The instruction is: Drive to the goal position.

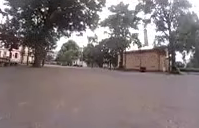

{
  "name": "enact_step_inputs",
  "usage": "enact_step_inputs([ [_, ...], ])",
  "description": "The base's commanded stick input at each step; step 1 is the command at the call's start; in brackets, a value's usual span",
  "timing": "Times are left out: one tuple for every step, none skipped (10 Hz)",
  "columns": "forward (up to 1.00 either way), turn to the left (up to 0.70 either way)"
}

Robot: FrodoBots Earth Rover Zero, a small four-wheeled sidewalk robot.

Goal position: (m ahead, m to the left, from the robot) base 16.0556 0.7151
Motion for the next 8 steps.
enact_step_inputs([
  [0.60,0.00],
  [0.60,0.00],
  [0.60,0.00],
  [0.60,0.00],
  [0.60,0.00],
  [0.60,0.00],
  [0.60,0.00],
  [0.60,0.00],
])
